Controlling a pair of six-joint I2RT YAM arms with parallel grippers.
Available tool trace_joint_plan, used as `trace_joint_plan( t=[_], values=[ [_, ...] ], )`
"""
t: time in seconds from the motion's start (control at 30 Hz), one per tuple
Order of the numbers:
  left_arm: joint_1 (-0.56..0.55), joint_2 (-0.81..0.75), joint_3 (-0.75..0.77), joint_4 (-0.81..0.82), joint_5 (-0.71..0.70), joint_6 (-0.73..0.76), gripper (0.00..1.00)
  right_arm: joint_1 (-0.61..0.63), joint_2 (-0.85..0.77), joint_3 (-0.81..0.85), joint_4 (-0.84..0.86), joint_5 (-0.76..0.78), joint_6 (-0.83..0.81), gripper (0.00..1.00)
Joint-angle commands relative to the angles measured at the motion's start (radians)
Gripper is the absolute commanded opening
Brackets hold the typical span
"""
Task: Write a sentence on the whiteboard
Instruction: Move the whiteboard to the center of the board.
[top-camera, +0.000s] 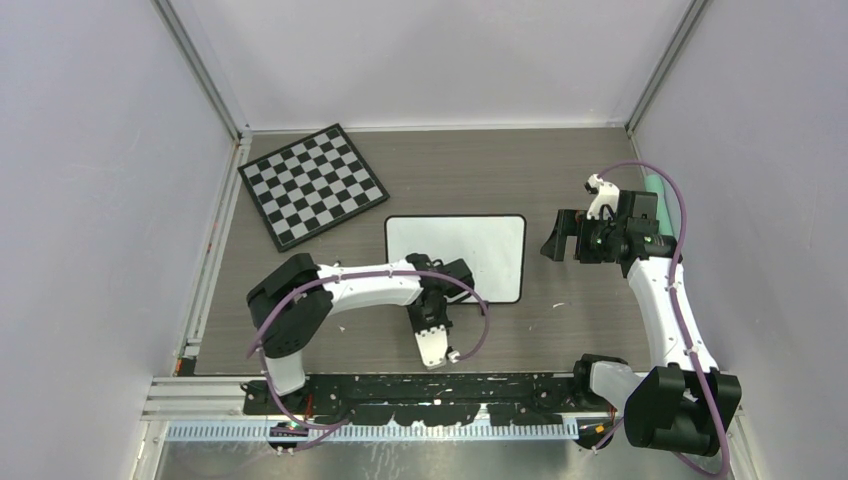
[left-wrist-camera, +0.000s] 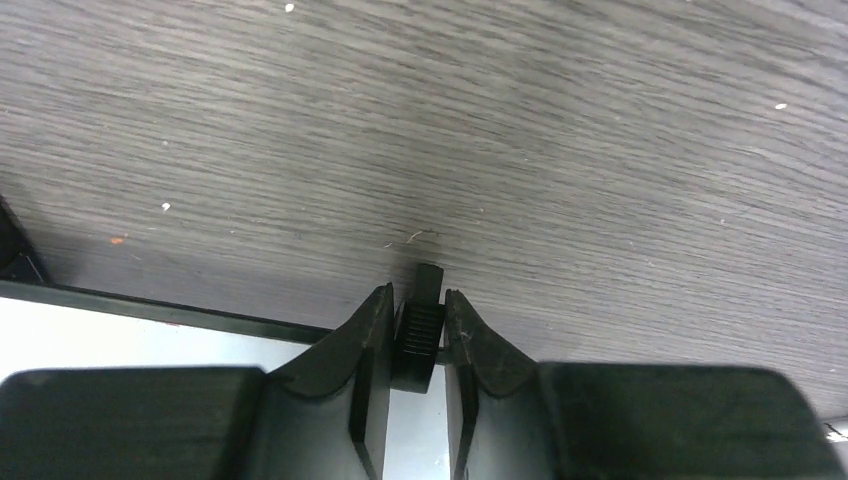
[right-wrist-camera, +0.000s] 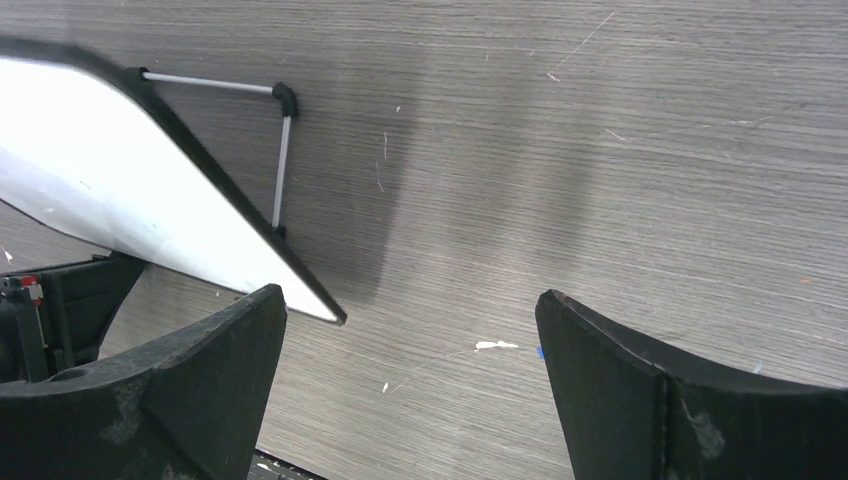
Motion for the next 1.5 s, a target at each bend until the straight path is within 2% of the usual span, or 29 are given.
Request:
trace_joint_plan(
  t=[0.0, 0.17, 0.43, 0.8, 0.97, 1.0, 1.17, 1.2, 1.33, 1.47],
  values=[
    [0.010, 0.012, 0.055, -0.006, -0.019, -0.028, 0.18, -0.005, -0.016, 0.025, 0.003, -0.021, -0.015, 0.99],
    [0.010, 0.029, 0.087, -0.054, -0.047, -0.114, 0.07, -0.006, -0.015, 0.030, 0.000, -0.027, -0.018, 0.99],
    [0.010, 0.083, 0.169, -0.168, -0.097, -0.315, 0.00, -0.005, -0.008, 0.038, -0.005, -0.044, -0.020, 1.00],
    [0.011, 0.152, 0.242, -0.352, -0.194, -0.380, 0.00, -0.006, -0.013, 0.036, -0.012, -0.051, -0.026, 0.99],
    [-0.009, 0.146, 0.223, -0.352, -0.201, -0.414, 0.01, -0.005, -0.014, 0.035, -0.012, -0.054, -0.028, 0.99],
    [-0.015, 0.141, 0.219, -0.341, -0.201, -0.423, 0.07, -0.005, -0.013, 0.035, -0.012, -0.055, -0.028, 0.99],
    [-0.038, 0.127, 0.239, -0.331, -0.214, -0.482, 0.57, -0.005, -0.017, 0.034, -0.015, -0.059, -0.029, 1.00],
    [-0.045, 0.127, 0.253, -0.329, -0.216, -0.509, 0.63, -0.005, -0.019, 0.034, -0.015, -0.061, -0.029, 0.99],
    [-0.081, 0.109, 0.366, -0.378, -0.165, -0.656, 0.75, -0.005, -0.017, 0.036, -0.015, -0.066, -0.026, 0.99],
    [-0.070, 0.083, 0.571, -0.454, -0.061, -0.829, 0.81, -0.005, -0.018, 0.047, -0.015, -0.075, -0.019, 1.00]
  ],
)
